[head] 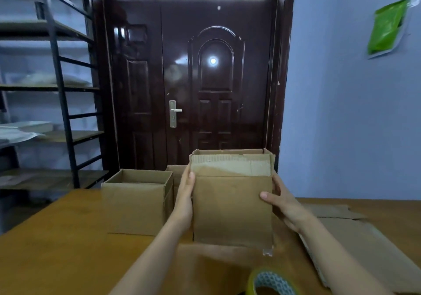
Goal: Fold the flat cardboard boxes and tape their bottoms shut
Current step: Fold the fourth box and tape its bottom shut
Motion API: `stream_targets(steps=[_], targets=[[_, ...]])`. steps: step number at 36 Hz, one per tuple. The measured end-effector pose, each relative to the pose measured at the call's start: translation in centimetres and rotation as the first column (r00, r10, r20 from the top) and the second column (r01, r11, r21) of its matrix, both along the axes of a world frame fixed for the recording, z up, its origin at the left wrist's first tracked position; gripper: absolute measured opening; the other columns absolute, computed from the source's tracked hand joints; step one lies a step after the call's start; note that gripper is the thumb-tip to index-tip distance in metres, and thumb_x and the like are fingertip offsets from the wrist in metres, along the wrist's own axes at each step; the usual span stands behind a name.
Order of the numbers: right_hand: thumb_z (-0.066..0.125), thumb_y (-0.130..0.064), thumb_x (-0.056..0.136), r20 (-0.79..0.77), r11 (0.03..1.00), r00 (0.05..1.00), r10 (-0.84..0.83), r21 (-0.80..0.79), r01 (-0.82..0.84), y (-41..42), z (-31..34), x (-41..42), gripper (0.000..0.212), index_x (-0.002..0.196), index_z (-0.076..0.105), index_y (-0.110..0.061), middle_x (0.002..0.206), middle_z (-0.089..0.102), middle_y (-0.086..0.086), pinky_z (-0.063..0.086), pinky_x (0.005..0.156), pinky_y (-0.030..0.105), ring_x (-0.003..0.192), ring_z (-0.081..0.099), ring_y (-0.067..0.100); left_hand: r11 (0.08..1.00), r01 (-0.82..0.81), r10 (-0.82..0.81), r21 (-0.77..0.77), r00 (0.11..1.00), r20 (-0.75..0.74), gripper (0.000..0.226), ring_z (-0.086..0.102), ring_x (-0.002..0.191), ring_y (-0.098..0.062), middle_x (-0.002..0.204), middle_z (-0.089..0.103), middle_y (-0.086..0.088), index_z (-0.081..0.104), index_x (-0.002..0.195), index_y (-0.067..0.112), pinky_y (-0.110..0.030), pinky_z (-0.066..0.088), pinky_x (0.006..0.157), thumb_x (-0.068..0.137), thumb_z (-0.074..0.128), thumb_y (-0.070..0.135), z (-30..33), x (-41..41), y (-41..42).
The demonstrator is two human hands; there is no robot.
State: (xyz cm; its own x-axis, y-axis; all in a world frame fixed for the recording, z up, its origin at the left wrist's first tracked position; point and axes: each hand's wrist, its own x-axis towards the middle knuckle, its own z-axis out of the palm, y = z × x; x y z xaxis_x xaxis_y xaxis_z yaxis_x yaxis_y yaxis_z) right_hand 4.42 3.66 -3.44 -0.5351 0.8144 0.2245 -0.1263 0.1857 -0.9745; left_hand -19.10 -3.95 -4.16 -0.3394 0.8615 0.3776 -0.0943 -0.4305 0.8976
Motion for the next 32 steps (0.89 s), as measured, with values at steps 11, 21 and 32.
stream_targets(steps=[11,21,32], targets=[[0.092,-0.03,0.046,0.048,0.993,0.997,0.053,-0.111,-0.047,0.1,-4.3,-1.5,0.112,0.139,0.031,-0.042,0.13,0.053,-0.008,0.054,0.08,0.028,0.115,0.055,0.013,0.998,-0.063,0.06,-0.024,0.992,-0.108,0.056,0.049,0.118,-0.01,0.129,0.048,0.012,0.041,0.124,0.051,-0.028,0.045,0.091,0.071,0.055,0.065,-4.7,-1.1,1.4],[0.091,-0.044,0.024,0.045,0.974,0.997,-0.059,-0.218,0.067,0.9,-6.3,-2.6,0.108,0.122,0.053,-0.022,0.107,0.069,0.004,0.055,0.065,0.026,0.095,0.067,0.022,0.972,-0.218,0.233,0.087,0.939,-0.254,0.079,0.044,0.121,0.004,0.134,0.046,0.011,0.044,0.126,0.043,-0.016,0.037,0.093,0.06,0.05,0.088,-5.9,-2.0,3.5],[0.094,-0.043,0.025,0.084,0.983,0.996,-0.007,-0.184,0.022,3.0,-6.1,-2.6,0.112,0.125,0.051,-0.021,0.111,0.069,0.006,0.057,0.072,0.032,0.095,0.069,0.022,0.961,-0.221,0.264,0.165,0.912,-0.314,0.086,0.036,0.128,0.007,0.136,0.033,0.027,0.025,0.129,0.06,-0.025,0.035,0.101,0.054,0.051,0.091,-4.2,-2.8,5.7]])
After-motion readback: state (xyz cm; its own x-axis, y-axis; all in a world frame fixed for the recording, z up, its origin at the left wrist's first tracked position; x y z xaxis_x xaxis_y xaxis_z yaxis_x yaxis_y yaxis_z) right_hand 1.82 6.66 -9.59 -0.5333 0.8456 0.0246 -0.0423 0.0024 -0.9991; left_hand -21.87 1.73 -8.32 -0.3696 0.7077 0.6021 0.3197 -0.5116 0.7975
